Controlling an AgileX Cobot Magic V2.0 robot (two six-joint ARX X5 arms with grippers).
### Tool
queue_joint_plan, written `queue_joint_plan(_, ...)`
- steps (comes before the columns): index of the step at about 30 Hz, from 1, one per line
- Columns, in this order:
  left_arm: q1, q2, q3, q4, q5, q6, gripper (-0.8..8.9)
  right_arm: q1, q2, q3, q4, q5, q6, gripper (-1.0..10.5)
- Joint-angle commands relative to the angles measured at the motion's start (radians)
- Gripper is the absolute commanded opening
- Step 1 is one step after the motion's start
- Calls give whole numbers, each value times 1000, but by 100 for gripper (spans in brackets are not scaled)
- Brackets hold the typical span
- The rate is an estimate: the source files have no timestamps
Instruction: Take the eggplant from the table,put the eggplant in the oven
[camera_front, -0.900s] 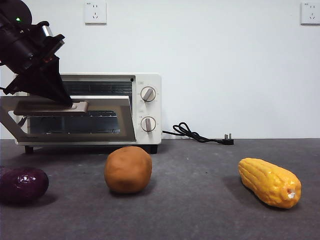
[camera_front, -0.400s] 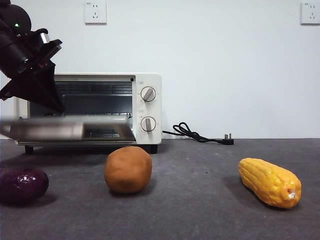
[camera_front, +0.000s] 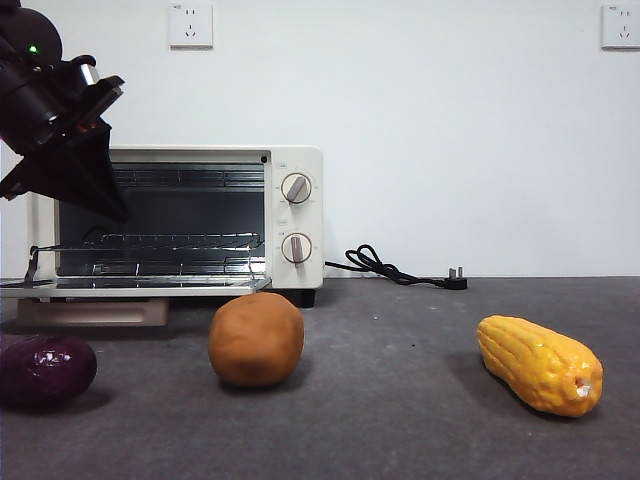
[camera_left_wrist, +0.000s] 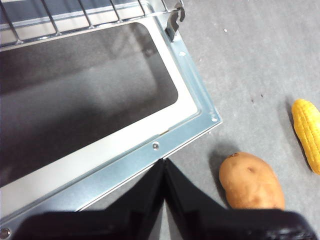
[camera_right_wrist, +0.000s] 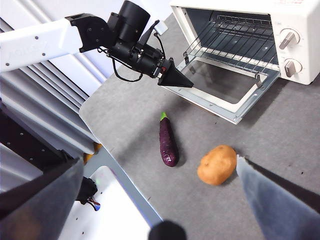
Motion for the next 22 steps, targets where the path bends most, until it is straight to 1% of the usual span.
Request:
queue_joint_plan(1, 2, -52, -10, 13, 1, 11, -6, 3, 2, 3, 6, -1, -11, 568)
queue_joint_plan(7, 5, -205, -10, 28, -14, -15, -6, 63, 26, 2, -2, 0, -15, 567)
queue_joint_plan(12, 3, -379, -10, 25, -100, -35, -6, 170, 89, 3, 0, 6, -30, 567)
queue_joint_plan(16, 3, -530, -10, 17, -171, -78, -6, 278, 166, 2, 1, 64, -42, 567)
queue_joint_plan(20, 3, -699, -10, -19, -278, -79, -6, 390, 270, 2, 18, 129, -63, 567)
queue_joint_plan(22, 3, -767, -10, -51, -322, -79, -6, 437, 317, 2, 38, 142, -66, 567)
